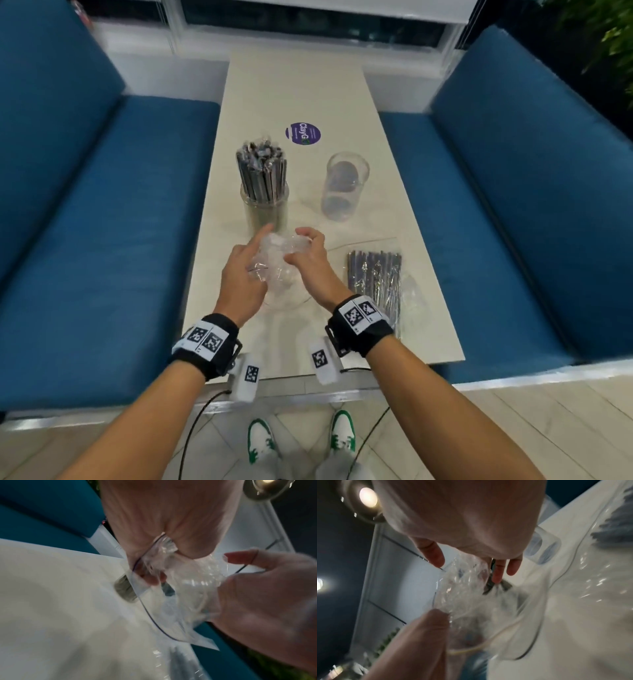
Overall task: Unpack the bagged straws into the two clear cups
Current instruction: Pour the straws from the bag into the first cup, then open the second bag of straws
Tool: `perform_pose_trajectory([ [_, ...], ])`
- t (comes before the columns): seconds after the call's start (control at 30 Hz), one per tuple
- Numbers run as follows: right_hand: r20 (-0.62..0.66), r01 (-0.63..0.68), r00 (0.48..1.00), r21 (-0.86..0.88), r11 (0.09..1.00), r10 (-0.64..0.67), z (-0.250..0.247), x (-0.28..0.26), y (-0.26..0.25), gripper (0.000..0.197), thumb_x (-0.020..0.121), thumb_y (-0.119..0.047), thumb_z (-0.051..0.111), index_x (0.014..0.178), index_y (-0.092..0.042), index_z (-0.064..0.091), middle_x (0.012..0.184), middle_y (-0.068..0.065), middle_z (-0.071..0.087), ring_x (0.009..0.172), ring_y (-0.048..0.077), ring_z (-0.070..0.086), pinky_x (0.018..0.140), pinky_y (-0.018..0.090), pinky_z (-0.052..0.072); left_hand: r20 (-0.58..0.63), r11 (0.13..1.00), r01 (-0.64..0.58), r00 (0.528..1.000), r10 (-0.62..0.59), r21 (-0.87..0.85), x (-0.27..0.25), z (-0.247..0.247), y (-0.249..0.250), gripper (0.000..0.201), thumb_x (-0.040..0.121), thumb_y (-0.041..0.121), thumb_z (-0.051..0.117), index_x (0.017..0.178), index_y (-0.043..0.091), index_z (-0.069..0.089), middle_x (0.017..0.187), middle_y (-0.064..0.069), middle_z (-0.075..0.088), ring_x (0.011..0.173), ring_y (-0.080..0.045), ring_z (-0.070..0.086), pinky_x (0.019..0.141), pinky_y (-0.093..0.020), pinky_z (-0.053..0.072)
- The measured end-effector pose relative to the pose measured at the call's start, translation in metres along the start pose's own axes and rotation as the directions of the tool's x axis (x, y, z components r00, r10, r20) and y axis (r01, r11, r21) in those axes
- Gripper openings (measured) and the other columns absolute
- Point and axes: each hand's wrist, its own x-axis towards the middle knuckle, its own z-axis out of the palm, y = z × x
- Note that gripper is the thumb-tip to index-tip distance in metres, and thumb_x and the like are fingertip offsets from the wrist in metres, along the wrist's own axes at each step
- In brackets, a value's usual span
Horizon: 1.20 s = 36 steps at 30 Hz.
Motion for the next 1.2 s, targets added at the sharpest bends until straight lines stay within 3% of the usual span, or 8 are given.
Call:
perform_pose_trajectory([
  [0.17, -0.074, -0.085, 0.995, -0.262, 0.961, 0.068, -0.018, -0.011, 0.036, 0.054, 0.098, -0.040, 0.064, 0.147, -0.032, 0.043, 0.131, -0.003, 0.057, 0.131, 0.027, 0.045, 0.113, 0.048, 0.041, 0.028, 0.941, 0.306, 0.949, -0.313, 0.144, 0.004, 0.007, -0.040, 0.067, 0.091, 0.015, 0.054, 0.151, 0.045, 0.051, 0.136, -0.009, 0.056, 0.126, -0.033, 0.059, 0.112, -0.048, 0.051],
  [0.27, -0.135, -0.090, 0.990, -0.404, 0.910, 0.038, -0.045, -0.014, 0.049, 0.039, 0.097, -0.021, 0.067, 0.135, -0.025, 0.060, 0.130, 0.000, 0.062, 0.126, 0.025, 0.052, 0.108, 0.042, 0.047, 0.022, 0.878, 0.401, 0.907, -0.421, 0.263, 0.005, 0.011, -0.059, 0.064, 0.100, 0.025, 0.064, 0.161, 0.019, 0.044, 0.153, -0.016, 0.041, 0.141, -0.036, 0.047, 0.119, -0.045, 0.041],
  [0.47, -0.206, -0.111, 0.978, -0.453, 0.885, 0.017, -0.100, -0.017, 0.059, 0.026, 0.099, -0.006, 0.057, 0.118, -0.016, 0.071, 0.121, 0.000, 0.070, 0.109, 0.014, 0.062, 0.089, 0.019, 0.050, -0.159, 0.845, 0.372, 0.928, -0.336, 0.385, -0.002, 0.012, -0.068, 0.080, 0.094, 0.039, 0.079, 0.161, 0.018, 0.040, 0.155, -0.014, 0.039, 0.143, -0.037, 0.044, 0.118, -0.053, 0.041],
  [0.7, -0.276, -0.187, 0.961, -0.591, 0.785, 0.021, -0.147, 0.002, 0.073, 0.022, 0.093, -0.010, 0.061, 0.106, -0.023, 0.074, 0.112, 0.000, 0.072, 0.106, 0.021, 0.064, 0.099, 0.037, 0.052, -0.195, 0.915, 0.347, 0.931, -0.310, 0.205, 0.002, 0.005, -0.051, 0.075, 0.090, 0.036, 0.082, 0.156, 0.025, 0.047, 0.146, -0.006, 0.055, 0.134, -0.031, 0.055, 0.114, -0.050, 0.046],
  [0.87, -0.356, -0.292, 0.934, -0.692, 0.661, 0.040, -0.168, 0.024, 0.086, 0.030, 0.089, -0.016, 0.062, 0.117, -0.022, 0.068, 0.121, 0.011, 0.063, 0.120, 0.036, 0.053, 0.104, 0.044, 0.046, -0.282, 0.922, 0.358, 0.909, -0.307, 0.149, 0.001, 0.001, -0.041, 0.099, 0.070, 0.064, 0.074, 0.156, 0.022, 0.046, 0.150, -0.007, 0.050, 0.136, -0.030, 0.054, 0.117, -0.057, 0.044],
  [1.03, -0.230, -0.149, 0.972, -0.769, 0.622, -0.051, -0.175, 0.049, 0.083, 0.027, 0.095, -0.015, 0.058, 0.119, -0.020, 0.069, 0.128, 0.010, 0.061, 0.123, 0.035, 0.048, 0.102, 0.045, 0.042, -0.549, 0.905, 0.241, 0.836, -0.011, 0.350, -0.004, 0.007, -0.018, 0.052, 0.089, 0.039, 0.072, 0.135, 0.017, 0.063, 0.141, -0.012, 0.055, 0.135, -0.038, 0.049, 0.117, -0.054, 0.037],
  [1.1, -0.126, -0.045, 0.988, -0.785, 0.618, -0.089, -0.172, 0.060, 0.078, 0.028, 0.097, -0.015, 0.059, 0.122, -0.019, 0.069, 0.131, 0.009, 0.062, 0.126, 0.034, 0.049, 0.106, 0.046, 0.044, -0.546, 0.871, 0.109, 0.814, 0.198, 0.479, -0.004, 0.014, -0.008, 0.030, 0.089, 0.027, 0.066, 0.118, 0.018, 0.070, 0.130, -0.009, 0.061, 0.125, -0.037, 0.051, 0.110, -0.049, 0.038],
  [1.2, 0.019, 0.085, 0.993, -0.809, 0.581, -0.119, -0.162, 0.080, 0.071, 0.030, 0.098, -0.018, 0.061, 0.127, -0.018, 0.068, 0.133, 0.008, 0.064, 0.129, 0.031, 0.051, 0.110, 0.047, 0.043, -0.446, 0.867, -0.010, 0.854, 0.266, 0.499, 0.006, 0.031, 0.011, 0.017, 0.092, 0.015, 0.063, 0.104, 0.017, 0.073, 0.115, -0.005, 0.068, 0.113, -0.032, 0.056, 0.104, -0.039, 0.039],
])
